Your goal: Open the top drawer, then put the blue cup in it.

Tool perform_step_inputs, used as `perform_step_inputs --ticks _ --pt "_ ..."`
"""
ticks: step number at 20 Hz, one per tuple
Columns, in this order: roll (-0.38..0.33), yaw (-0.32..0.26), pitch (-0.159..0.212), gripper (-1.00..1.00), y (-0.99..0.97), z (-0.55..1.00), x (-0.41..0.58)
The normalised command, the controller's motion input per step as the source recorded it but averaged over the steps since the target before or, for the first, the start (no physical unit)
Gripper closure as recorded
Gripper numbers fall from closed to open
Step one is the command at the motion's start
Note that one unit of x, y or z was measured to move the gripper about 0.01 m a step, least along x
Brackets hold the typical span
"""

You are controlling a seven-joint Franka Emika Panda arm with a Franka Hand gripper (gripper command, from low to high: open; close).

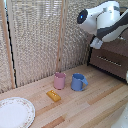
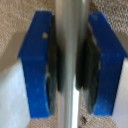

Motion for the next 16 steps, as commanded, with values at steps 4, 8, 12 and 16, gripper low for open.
perform_step_inputs --ticks 4,8,12,16 --pt "0.0 -0.201 -0.003 1.0 0.37 -0.12 0.386" --pt "0.005 -0.213 -0.032 1.0 0.23 0.01 0.374" --pt "-0.011 -0.16 -0.002 -1.0 0.18 0.2 0.156" --pt "-0.029 -0.151 -0.04 -1.0 0.24 0.32 0.004"
